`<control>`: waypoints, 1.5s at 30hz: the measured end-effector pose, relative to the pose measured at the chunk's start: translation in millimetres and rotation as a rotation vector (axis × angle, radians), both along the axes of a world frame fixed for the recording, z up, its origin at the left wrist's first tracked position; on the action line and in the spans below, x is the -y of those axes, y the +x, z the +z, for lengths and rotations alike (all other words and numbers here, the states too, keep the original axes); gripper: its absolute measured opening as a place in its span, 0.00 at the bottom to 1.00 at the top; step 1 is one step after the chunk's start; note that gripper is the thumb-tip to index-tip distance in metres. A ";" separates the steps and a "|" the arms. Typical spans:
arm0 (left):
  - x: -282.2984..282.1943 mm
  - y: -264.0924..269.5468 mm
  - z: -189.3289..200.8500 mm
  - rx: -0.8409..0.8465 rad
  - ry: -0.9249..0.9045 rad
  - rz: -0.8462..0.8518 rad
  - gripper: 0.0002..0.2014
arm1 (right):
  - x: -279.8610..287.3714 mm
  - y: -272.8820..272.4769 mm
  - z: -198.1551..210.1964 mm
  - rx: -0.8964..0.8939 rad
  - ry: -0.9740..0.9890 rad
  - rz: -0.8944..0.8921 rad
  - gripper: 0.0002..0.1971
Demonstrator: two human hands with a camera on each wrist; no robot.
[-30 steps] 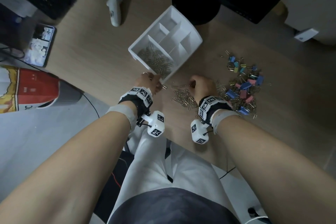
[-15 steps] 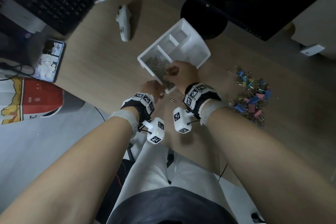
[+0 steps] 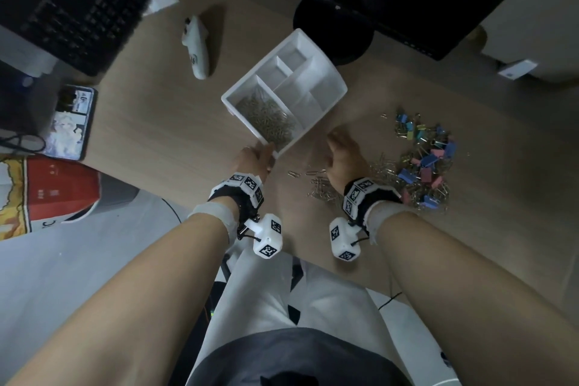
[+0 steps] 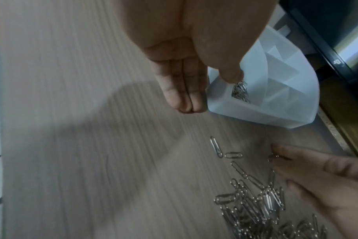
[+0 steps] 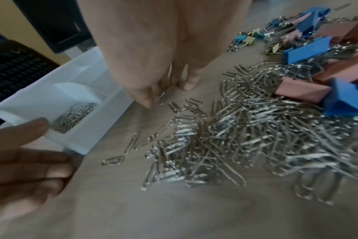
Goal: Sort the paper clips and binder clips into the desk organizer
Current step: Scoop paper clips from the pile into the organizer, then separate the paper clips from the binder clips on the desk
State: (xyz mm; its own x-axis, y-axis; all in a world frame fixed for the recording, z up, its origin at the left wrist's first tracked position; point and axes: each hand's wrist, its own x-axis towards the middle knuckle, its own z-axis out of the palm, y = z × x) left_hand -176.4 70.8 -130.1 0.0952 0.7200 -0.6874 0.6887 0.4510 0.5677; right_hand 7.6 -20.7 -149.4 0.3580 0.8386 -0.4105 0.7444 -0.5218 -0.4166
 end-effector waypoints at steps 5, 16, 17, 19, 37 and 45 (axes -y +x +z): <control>20.1 8.7 0.9 -0.070 0.014 0.001 0.25 | 30.9 2.7 12.5 0.039 0.009 0.180 0.25; 111.2 83.9 -6.1 0.011 0.007 -0.171 0.19 | 121.0 68.4 17.8 0.040 0.128 -0.106 0.22; 115.7 90.0 -5.0 0.014 0.014 -0.191 0.19 | 130.1 78.3 17.8 0.057 0.106 -0.126 0.22; 122.5 98.3 -2.5 0.028 0.030 -0.207 0.19 | 145.7 92.6 14.9 0.063 0.035 -0.121 0.26; 152.8 161.4 -8.8 -0.060 0.139 -0.583 0.24 | 168.0 111.5 13.4 -0.098 0.096 -0.233 0.10; 144.1 180.6 -20.0 -0.047 0.140 -0.646 0.34 | 185.9 119.0 27.7 -0.051 0.180 -0.514 0.16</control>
